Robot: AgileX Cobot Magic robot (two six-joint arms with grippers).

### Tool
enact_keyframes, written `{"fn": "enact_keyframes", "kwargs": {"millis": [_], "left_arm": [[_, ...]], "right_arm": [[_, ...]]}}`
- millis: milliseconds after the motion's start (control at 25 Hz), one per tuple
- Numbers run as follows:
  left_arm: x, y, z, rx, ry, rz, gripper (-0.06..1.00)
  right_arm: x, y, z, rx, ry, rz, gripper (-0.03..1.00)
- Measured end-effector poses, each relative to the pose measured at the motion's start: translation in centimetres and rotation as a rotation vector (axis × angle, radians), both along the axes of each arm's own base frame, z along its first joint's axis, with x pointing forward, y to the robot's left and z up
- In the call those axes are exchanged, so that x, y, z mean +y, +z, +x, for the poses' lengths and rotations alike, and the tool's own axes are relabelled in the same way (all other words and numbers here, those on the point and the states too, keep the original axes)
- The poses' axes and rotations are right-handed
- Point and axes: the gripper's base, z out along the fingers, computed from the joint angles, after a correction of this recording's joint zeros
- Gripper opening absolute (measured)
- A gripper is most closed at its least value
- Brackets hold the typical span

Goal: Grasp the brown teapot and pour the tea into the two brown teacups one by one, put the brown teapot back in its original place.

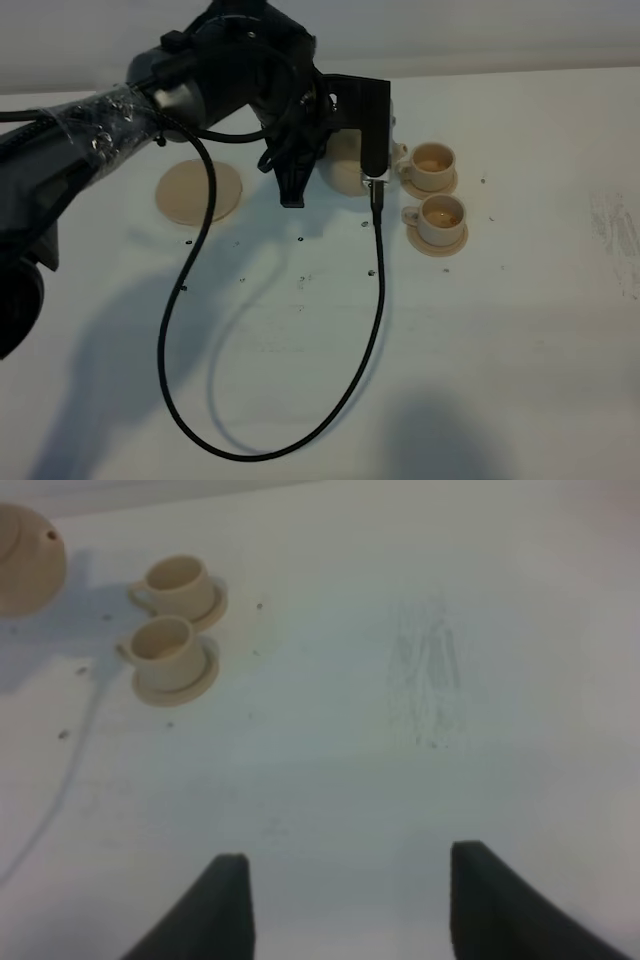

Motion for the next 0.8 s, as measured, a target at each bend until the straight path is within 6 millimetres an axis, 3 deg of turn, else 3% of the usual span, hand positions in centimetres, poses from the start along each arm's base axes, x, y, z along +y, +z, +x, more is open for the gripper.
{"fn": "enact_keyframes", "kwargs": {"millis": [240, 560, 800], "left_arm": [[-0.8, 0.0, -0.5, -0.006, -0.007, 0.002, 0.11], [-2.4, -2.9, -0.5, -0.041, 0.007, 0.063, 0.11], [-3.7, -3.1, -0.9, -0.114, 0.010, 0.078, 0.11]], "right_arm": [[0.0, 0.0, 0.0, 0.000, 0.000, 0.000, 0.47], [0.0, 0.0, 0.0, 0.000, 0.000, 0.000, 0.47], [0.0, 0.0, 0.0, 0.000, 0.000, 0.000, 0.47]]}}
